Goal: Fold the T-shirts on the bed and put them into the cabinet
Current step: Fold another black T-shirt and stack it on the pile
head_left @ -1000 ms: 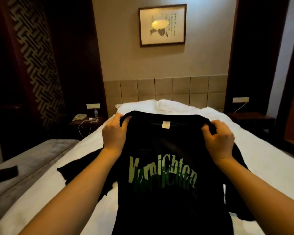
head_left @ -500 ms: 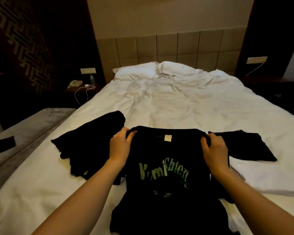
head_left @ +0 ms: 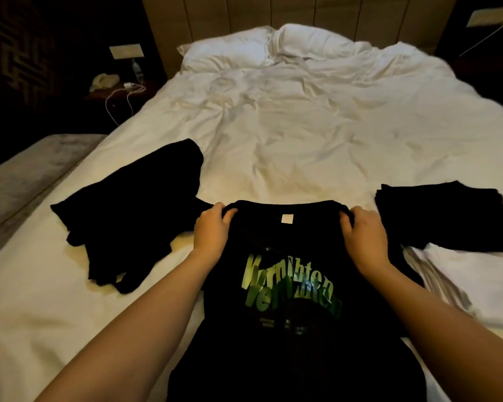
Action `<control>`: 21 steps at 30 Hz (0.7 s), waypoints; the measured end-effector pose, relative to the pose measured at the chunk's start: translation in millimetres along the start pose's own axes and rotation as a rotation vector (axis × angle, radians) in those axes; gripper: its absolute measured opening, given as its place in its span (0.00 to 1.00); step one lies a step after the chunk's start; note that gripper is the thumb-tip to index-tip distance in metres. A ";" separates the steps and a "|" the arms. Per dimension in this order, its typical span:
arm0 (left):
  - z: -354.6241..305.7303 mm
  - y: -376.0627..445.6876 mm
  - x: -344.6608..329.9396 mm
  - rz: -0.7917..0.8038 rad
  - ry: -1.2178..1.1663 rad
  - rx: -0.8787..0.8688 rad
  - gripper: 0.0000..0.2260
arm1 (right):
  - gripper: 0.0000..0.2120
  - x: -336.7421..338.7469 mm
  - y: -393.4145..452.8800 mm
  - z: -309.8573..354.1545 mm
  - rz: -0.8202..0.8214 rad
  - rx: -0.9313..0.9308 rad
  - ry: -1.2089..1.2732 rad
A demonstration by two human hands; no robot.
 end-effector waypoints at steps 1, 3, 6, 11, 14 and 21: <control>5.4 6.0 -8.2 0.014 0.016 0.009 0.15 | 0.15 -7.5 4.3 -2.4 0.012 -0.009 -0.019; 14.2 17.9 -23.4 0.038 0.052 0.019 0.15 | 0.14 -20.8 13.1 -6.1 0.036 -0.021 -0.044; 20.1 38.5 -42.8 0.066 0.096 0.013 0.16 | 0.14 -36.2 30.9 -12.1 0.054 -0.016 -0.099; 17.4 74.7 -70.4 0.089 0.117 -0.021 0.15 | 0.15 -64.3 66.5 -34.9 0.094 -0.057 -0.188; 24.0 89.6 -87.0 0.108 0.114 0.003 0.16 | 0.16 -82.0 81.4 -51.7 0.127 -0.111 -0.193; 33.3 91.8 -104.5 0.113 0.261 0.025 0.18 | 0.14 -97.3 80.9 -57.1 0.079 -0.071 -0.246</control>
Point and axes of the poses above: each hand's wrist, its own y-axis towards the middle knuckle, its own x-axis out of the back of the hand, z = x × y, the point moved 5 cm from there along y, towards the middle knuckle, and after that the axes turned 9 degrees about z, right-handed, at the moved point
